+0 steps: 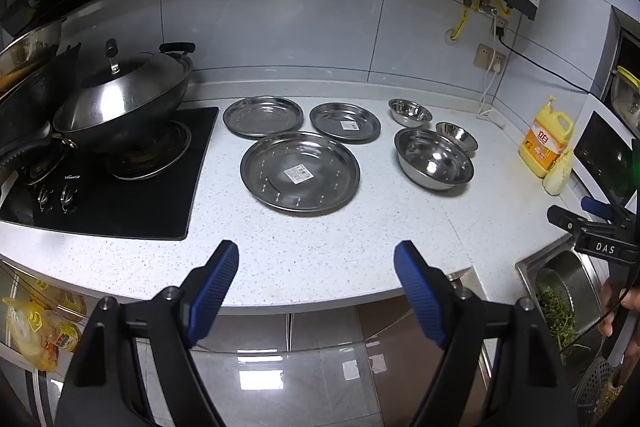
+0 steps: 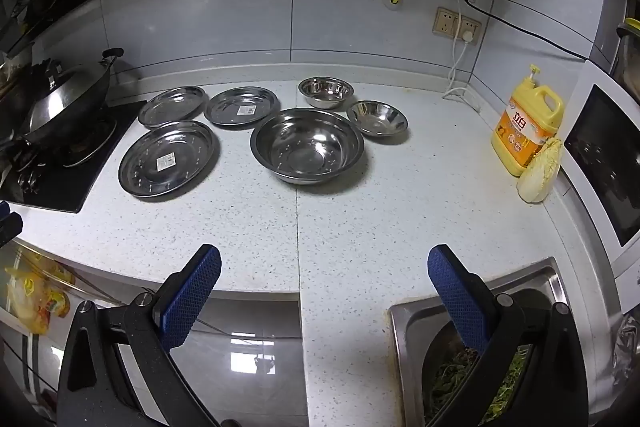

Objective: Organize plates and bowls
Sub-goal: 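Move both grippers toward the large stickered steel plate, then close the left gripper on the plate rim while the right gripper grips the rim too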

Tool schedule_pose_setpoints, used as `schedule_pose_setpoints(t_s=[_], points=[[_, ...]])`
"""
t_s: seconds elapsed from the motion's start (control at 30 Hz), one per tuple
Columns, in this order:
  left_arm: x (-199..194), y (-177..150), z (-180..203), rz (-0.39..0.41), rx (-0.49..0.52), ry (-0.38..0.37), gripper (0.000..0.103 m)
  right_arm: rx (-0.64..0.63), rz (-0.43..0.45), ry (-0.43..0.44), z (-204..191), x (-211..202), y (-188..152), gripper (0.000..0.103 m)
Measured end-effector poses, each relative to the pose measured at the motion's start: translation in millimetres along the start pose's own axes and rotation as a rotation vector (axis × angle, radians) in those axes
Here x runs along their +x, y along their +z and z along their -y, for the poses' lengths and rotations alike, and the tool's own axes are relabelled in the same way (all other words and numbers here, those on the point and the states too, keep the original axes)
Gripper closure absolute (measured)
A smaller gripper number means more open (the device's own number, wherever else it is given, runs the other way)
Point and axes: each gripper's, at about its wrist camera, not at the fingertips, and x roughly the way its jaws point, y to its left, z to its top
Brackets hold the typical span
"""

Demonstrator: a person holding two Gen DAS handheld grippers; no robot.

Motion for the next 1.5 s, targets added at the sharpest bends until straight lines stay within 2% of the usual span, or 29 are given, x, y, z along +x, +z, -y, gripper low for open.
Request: schedule_pose_setpoints(t_s=[0.3, 0.5, 0.67, 0.9, 1.0, 1.17, 1.37, 1.5], points=[[-3, 1, -3, 0.0, -0.002, 0.003, 0.023, 0.003, 0.0, 0.007, 0, 1, 3, 0.001], [-4, 9, -9, -0.004, -0.011, 0.013, 0.023, -0.025, 0.012, 0.042, -12, -1, 5, 0.001], [-2, 31, -8, 0.011, -0.008, 0.026, 0.023, -0.061, 0.029, 0.078, -29, 2, 15, 0.001], [19, 78, -12, 0.027, -0.014, 0.066, 0.023, -0.125, 0.071, 0.144, -74, 15, 50, 0.001], [41, 95, -23, -0.004, -0.034, 0.081, 0.023, -0.154, 0.066, 0.189, -95, 30, 67, 0.001], [97, 110, -43, -0.098, -0.059, 0.126, 0.023, -0.206, -0.012, 0.29, -134, 75, 85, 0.001], [181, 115, -72, -0.205, -0.069, 0.117, 0.023, -0.215, -0.141, 0.348, -177, 147, 95, 0.001], [237, 114, -91, -0.276, -0.095, 0.098, 0.023, -0.206, -0.208, 0.341, -195, 190, 97, 0.001]])
